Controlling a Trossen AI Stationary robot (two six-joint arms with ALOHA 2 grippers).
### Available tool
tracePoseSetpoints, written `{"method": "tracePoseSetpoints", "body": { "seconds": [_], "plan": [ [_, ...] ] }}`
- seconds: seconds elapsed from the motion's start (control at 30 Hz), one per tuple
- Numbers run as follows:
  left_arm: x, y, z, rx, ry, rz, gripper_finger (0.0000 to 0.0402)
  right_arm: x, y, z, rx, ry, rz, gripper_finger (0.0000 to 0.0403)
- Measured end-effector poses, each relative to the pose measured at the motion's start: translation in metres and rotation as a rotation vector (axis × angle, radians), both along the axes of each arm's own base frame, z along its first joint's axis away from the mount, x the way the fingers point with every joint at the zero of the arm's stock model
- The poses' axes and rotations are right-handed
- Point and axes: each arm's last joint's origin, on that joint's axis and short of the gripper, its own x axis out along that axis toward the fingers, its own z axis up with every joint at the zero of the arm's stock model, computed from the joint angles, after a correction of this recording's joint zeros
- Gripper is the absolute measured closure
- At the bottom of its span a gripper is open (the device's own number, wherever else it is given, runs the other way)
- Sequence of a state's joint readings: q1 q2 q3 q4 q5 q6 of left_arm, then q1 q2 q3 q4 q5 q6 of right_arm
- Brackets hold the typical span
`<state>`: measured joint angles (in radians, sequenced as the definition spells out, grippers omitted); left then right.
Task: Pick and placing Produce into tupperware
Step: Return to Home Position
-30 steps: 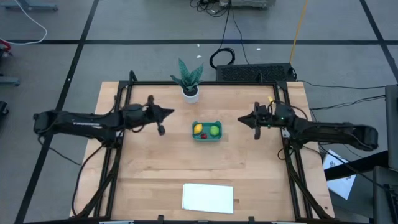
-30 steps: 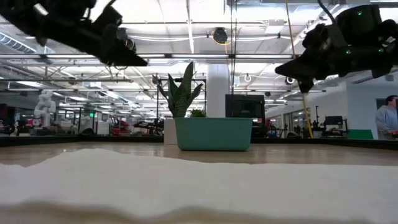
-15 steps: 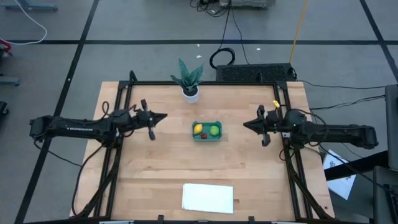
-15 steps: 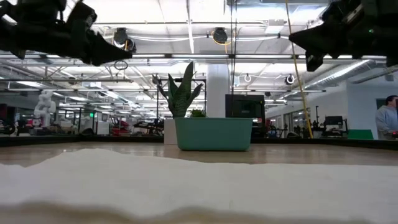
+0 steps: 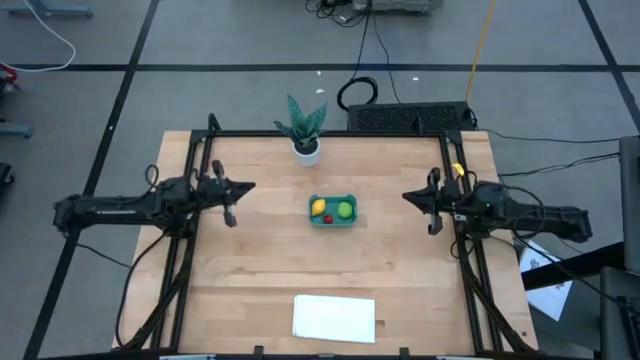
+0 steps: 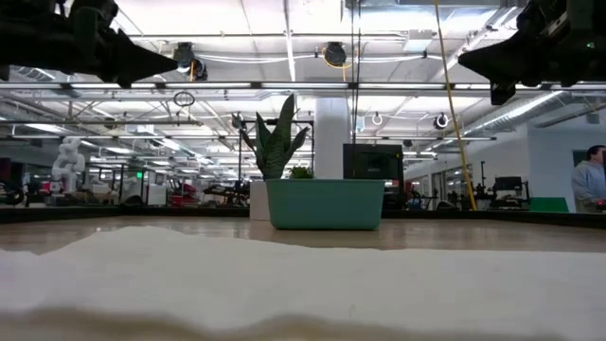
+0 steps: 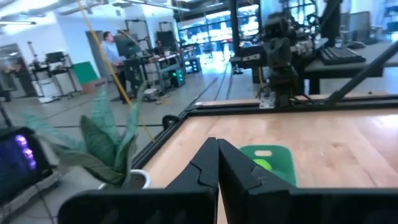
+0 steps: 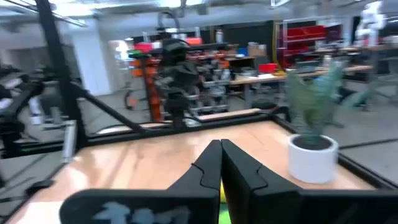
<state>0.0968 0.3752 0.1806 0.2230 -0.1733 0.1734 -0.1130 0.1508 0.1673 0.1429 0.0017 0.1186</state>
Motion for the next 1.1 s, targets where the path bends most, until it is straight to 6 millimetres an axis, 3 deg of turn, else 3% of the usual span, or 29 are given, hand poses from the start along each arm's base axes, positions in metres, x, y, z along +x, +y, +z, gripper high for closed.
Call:
{"method": "tracePoseSetpoints", "body": {
  "seconds": [0.2,0.73,1.1],
  "plan": [
    [-0.012,-0.003,-0.004,-0.028,0.032,0.034,0.0401,-0.002,0.005,-0.003,-0.016,0.032,0.008,0.0403],
    [-0.037,-0.011,-0.006,0.001,0.021,-0.115,0.0401,-0.013,0.012,-0.004,-0.122,0.018,0.081,0.0403],
    [-0.034,-0.014,-0.014,-0.017,-0.012,-0.249,0.0401,-0.009,0.014,-0.011,-0.092,-0.016,0.155,0.0403]
  ]
}}
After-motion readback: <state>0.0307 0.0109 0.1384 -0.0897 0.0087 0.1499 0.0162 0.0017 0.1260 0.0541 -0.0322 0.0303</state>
